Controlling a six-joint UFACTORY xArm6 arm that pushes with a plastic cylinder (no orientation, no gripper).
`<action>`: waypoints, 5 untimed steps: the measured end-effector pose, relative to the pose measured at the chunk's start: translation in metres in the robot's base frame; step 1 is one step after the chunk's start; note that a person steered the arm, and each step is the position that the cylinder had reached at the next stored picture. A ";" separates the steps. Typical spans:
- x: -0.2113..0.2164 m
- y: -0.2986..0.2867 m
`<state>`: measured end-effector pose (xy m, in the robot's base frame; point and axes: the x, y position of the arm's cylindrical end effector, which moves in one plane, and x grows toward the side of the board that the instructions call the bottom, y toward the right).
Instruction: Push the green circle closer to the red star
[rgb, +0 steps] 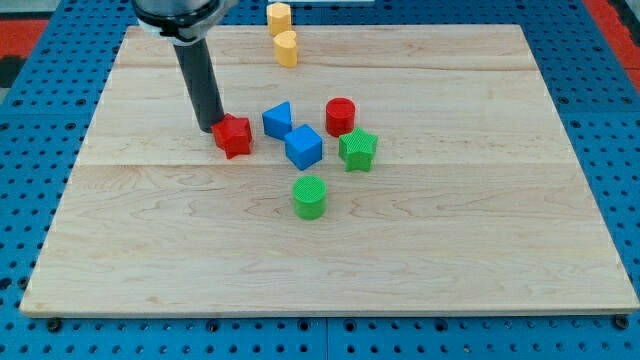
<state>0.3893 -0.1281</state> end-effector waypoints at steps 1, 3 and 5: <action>0.008 -0.001; 0.186 -0.018; 0.173 0.099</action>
<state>0.5621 -0.0291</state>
